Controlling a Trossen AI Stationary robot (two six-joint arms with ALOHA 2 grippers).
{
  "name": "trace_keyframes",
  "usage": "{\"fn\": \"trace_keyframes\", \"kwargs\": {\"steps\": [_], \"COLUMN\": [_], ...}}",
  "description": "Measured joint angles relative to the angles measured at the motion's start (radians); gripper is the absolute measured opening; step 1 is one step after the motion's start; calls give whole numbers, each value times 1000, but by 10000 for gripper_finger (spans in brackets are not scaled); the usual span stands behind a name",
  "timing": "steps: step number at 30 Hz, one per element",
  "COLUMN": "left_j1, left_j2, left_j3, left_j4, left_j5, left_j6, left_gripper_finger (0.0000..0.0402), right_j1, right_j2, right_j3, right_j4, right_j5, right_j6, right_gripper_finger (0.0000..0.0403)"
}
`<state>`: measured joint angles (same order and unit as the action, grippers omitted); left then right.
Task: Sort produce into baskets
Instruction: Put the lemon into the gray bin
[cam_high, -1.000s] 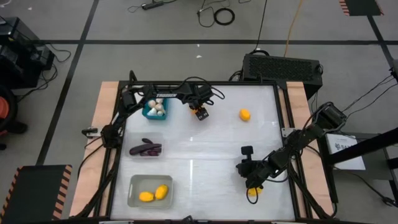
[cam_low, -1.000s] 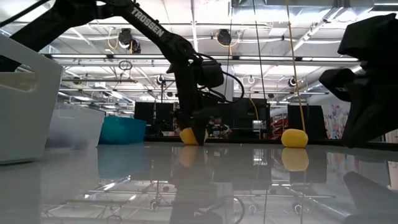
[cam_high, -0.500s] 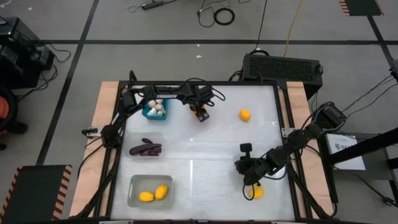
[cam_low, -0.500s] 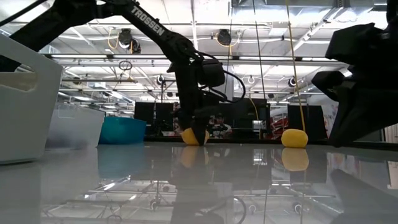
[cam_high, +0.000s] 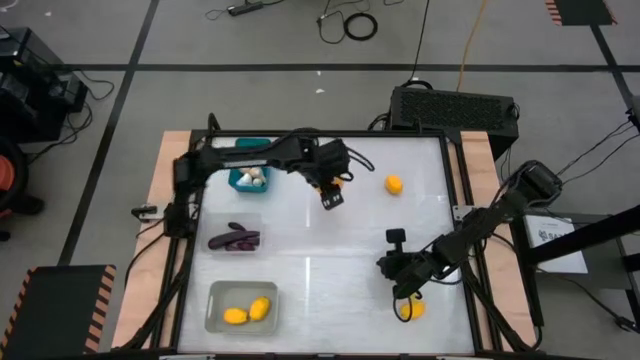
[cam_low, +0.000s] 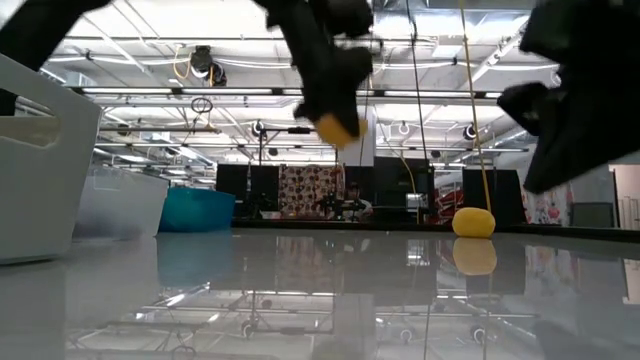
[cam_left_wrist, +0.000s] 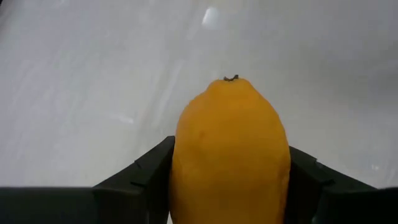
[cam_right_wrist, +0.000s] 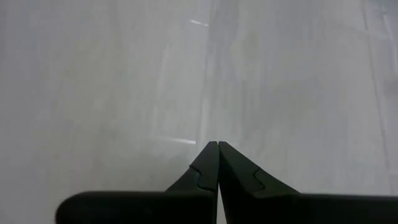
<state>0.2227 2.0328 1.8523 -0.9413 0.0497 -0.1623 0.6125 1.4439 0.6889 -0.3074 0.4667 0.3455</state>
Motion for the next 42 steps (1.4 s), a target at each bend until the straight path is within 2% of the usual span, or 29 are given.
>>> {"fn": "trace_keyframes", "kwargs": {"steps": [7, 13, 18, 26, 32, 42], "left_j1": [-184, -413, -615, -889, -985, -1044], "left_j2": [-159, -238, -272, -265, -265, -266], "left_j3": [-23, -74, -146, -261, -316, -403], "left_j4": [-101, -199, -259, -334, -323, -322], "left_j5": [-6, -141, -268, -222, -229, -168], "left_j6": [-92, -289, -593, -1081, -1295, -1632], "left_gripper_finger": [209, 209, 214, 220, 222, 223], "right_j1": [0, -12, -43, -121, -187, -287], "right_j2": [-93, -127, -126, -126, -126, -126], "right_j3": [28, 28, 28, 28, 28, 28], "right_j4": [-18, 17, 105, 180, 190, 233], "right_j5": [4, 53, 82, 82, 79, 77], "right_j6": [-65, -165, -274, -427, -440, -466], "right_gripper_finger": [0, 0, 0, 0, 0, 0]}}
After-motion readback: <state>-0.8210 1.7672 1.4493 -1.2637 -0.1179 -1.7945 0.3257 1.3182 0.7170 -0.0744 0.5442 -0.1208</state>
